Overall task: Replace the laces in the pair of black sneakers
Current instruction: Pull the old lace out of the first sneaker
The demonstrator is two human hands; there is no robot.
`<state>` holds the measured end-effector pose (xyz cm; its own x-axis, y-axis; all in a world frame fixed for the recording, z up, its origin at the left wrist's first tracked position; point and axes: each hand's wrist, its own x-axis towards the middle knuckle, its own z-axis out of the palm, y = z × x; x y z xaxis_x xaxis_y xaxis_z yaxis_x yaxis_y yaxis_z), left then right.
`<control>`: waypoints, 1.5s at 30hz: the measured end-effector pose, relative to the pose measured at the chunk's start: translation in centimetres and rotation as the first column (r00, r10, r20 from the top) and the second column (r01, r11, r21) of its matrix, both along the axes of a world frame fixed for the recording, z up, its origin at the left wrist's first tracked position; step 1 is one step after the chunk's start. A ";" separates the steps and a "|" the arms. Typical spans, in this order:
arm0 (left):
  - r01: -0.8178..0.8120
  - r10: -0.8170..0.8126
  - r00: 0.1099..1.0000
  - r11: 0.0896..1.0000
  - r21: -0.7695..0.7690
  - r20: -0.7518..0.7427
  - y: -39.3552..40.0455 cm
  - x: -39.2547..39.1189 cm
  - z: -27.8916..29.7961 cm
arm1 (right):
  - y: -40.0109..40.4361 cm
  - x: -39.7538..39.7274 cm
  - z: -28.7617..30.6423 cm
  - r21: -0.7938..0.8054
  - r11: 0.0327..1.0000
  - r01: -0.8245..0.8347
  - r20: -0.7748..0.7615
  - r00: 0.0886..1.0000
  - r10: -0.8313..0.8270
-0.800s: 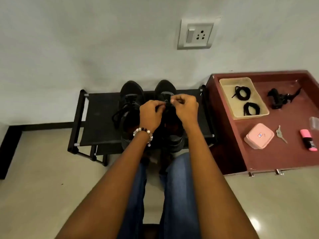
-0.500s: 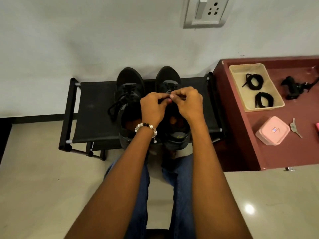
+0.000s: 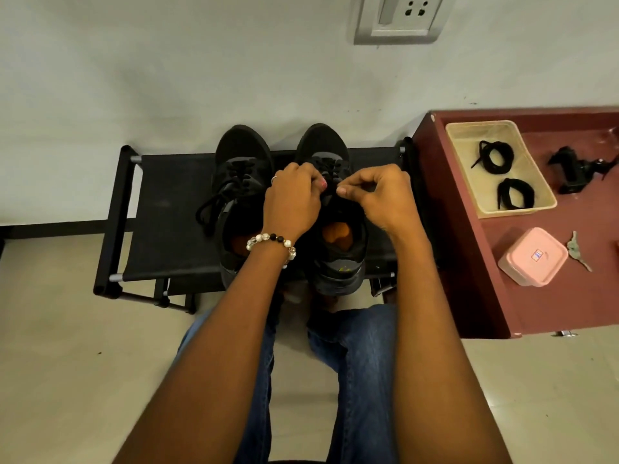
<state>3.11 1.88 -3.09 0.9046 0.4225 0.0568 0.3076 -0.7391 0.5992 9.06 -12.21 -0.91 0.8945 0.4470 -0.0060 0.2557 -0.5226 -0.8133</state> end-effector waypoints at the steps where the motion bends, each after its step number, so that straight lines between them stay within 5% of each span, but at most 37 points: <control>1: -0.003 0.002 1.000 1.000 -0.024 -0.019 0.1 0.0 0.0 | 0.0 0.1 -0.1 -0.003 1.000 0.012 0.013 1.000 -0.012; 8: -0.061 0.099 0.992 0.923 -0.381 0.080 0.4 -0.1 0.8 | -0.4 0.3 -0.8 0.000 0.999 0.052 -0.043 0.998 -0.052; 14: -0.160 0.253 0.967 0.525 -0.836 -0.026 0.8 -0.2 1.7 | -0.7 0.7 -1.2 0.083 0.996 0.029 -0.127 0.992 -0.018; 18: -0.211 0.304 0.949 0.434 -0.876 -0.078 0.6 -0.2 1.8 | -1.0 0.7 -0.9 0.009 0.999 -0.045 -0.064 0.997 0.045; 23: -0.225 0.344 0.936 0.421 -0.879 -0.075 0.6 -0.2 2.0 | -1.4 1.0 -1.0 0.151 0.987 0.059 -0.116 0.992 -0.041; 28: -0.240 0.367 0.924 0.343 -0.908 -0.106 0.9 -0.2 2.4 | -2.6 1.1 -1.0 0.069 0.989 -0.134 -0.169 0.975 0.144; 31: -0.180 0.413 0.909 0.281 -0.943 -0.051 1.5 -0.2 2.7 | -2.7 1.2 -1.1 0.080 0.991 -0.106 -0.123 0.986 0.115; 33: -0.149 0.435 0.900 0.368 -0.918 0.028 1.8 -0.2 2.5 | -2.6 1.3 -1.0 0.161 0.986 -0.050 -0.138 0.988 0.073; 36: -0.177 0.421 0.895 0.638 -0.750 0.147 1.6 -0.3 2.2 | -2.6 1.2 -0.9 0.212 0.977 0.004 -0.150 0.988 0.029; 40: -0.207 0.258 0.951 0.940 -0.269 0.170 0.9 -0.5 2.2 | -2.3 0.9 -0.6 0.251 0.964 0.084 -0.236 0.972 -0.023; 42: -0.137 0.144 0.988 0.985 -0.105 0.055 0.6 -0.7 2.9 | -2.3 0.8 -0.4 0.254 0.958 0.135 -0.295 0.954 -0.056; 45: 0.012 -0.022 0.997 0.992 -0.125 -0.080 0.2 -1.2 3.6 | -2.2 0.6 0.0 0.298 0.936 0.190 -0.369 0.927 -0.071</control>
<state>1.88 2.04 0.52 0.9110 0.4065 -0.0695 0.3474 -0.6655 0.6606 9.63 -14.38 -0.92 0.9121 0.3570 -0.2017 -0.1254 -0.2255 -0.9661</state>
